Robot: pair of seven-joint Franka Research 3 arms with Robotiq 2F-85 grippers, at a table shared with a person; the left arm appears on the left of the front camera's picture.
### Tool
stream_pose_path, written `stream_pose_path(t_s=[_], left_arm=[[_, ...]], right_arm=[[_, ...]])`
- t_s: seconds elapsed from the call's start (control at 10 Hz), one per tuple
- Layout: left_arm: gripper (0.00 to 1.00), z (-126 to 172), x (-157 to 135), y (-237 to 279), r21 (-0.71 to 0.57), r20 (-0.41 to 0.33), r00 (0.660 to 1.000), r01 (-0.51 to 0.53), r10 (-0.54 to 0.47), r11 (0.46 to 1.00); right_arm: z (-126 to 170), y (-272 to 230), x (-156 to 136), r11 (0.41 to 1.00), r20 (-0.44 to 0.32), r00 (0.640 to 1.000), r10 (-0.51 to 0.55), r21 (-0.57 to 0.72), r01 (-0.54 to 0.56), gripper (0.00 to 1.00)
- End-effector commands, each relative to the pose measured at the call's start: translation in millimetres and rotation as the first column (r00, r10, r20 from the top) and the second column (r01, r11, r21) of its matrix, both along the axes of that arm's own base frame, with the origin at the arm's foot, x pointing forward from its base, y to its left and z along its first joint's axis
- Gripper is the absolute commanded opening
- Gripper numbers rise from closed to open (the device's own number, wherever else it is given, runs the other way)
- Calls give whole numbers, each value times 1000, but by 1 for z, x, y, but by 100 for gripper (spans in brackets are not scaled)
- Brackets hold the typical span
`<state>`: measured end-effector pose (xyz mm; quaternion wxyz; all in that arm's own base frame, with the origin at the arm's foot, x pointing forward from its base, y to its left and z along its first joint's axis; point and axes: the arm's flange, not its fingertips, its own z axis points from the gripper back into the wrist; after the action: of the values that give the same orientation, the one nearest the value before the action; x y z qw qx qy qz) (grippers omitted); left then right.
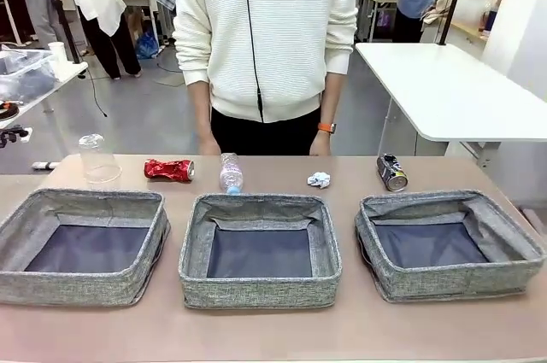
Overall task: Sort the waste into the appropriate baskets.
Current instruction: Pick up the waste item pointed out by the person.
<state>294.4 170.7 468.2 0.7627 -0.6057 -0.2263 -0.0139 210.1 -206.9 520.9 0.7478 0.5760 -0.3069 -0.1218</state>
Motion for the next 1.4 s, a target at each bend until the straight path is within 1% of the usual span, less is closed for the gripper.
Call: stream_pose_path(t_s=[0.0, 1.3], left_arm=[[100, 16, -8, -6, 34, 83, 994, 64, -67, 997], [100, 16, -8, -6, 34, 83, 994, 64, -67, 997]], right_arm=[[23, 34, 7, 988, 24, 995, 94, -122, -91, 100], [23, 34, 7, 988, 24, 995, 94, -122, -91, 100]])
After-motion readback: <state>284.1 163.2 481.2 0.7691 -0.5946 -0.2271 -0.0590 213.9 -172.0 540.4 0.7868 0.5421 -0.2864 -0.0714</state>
